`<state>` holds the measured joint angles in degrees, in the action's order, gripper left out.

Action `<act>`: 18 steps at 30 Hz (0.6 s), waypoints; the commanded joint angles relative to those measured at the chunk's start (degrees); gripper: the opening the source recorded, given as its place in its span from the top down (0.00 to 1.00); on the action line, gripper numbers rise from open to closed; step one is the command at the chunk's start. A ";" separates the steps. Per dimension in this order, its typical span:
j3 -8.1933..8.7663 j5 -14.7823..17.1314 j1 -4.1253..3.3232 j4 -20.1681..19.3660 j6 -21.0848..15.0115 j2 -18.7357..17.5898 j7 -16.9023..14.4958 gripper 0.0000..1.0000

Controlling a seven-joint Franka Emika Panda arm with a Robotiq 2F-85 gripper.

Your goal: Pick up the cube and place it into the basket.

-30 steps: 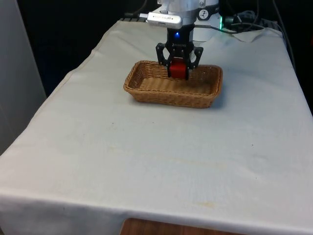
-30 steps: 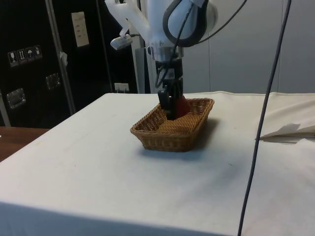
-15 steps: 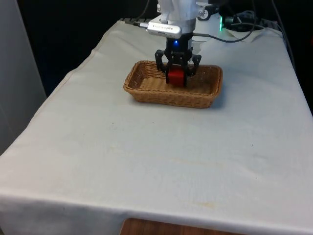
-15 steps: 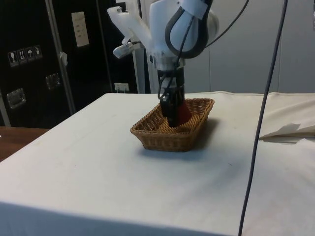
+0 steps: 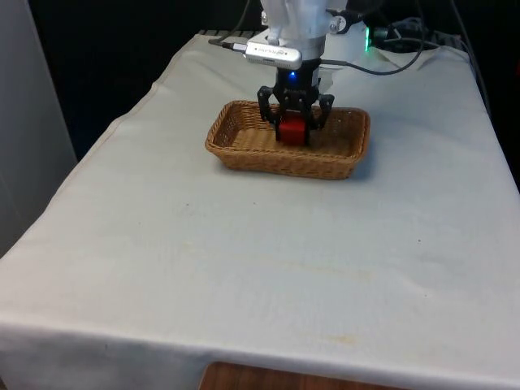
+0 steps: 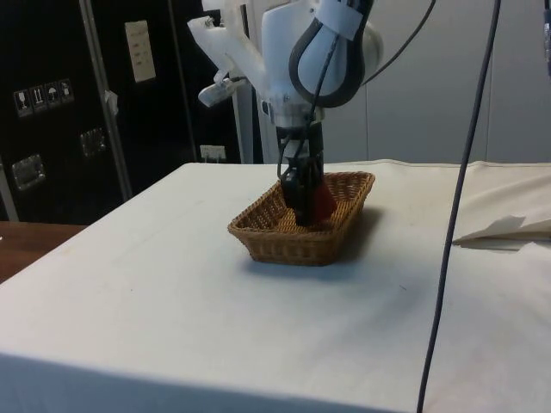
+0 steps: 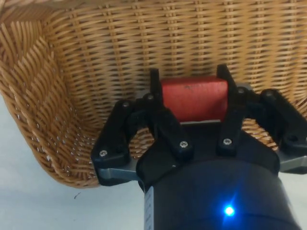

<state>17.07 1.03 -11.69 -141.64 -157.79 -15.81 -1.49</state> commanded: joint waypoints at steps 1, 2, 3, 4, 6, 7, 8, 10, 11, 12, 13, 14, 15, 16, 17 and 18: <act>-0.17 0.29 0.06 0.06 -0.63 -0.23 -0.06 0.89; -0.17 0.29 0.06 0.06 -0.69 -0.29 -0.06 0.81; -0.17 0.29 0.06 0.06 -0.69 -0.29 -0.06 0.72; 0.00 0.00 0.00 0.06 -0.06 -0.11 0.00 0.63; -0.17 0.29 0.06 0.06 -0.69 -0.34 -0.06 0.49; -0.17 0.29 0.06 0.06 -0.69 -0.34 -0.06 0.39; -0.17 0.29 0.06 0.06 -0.69 -0.40 -0.06 0.29; -0.17 0.23 0.06 0.06 -0.69 -0.40 -0.06 0.02; -0.17 0.23 0.06 0.06 -0.69 -0.40 -0.06 0.00; -0.17 0.23 0.06 0.06 -0.69 -0.40 -0.06 0.00; -0.17 0.23 0.06 0.06 -0.69 -0.46 -0.06 0.00; 0.00 0.00 0.00 0.06 -0.06 -0.17 0.00 0.00; -0.17 0.23 0.06 0.06 -0.69 -0.46 -0.06 0.00; -0.17 0.23 0.06 0.06 -0.69 -0.46 -0.06 0.00; -0.17 0.23 0.06 0.06 -0.69 -0.46 -0.06 0.00; -0.17 0.23 0.06 0.11 -0.69 -0.46 -0.06 0.00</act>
<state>17.07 1.03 -11.69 -141.58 -157.85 -16.04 -1.49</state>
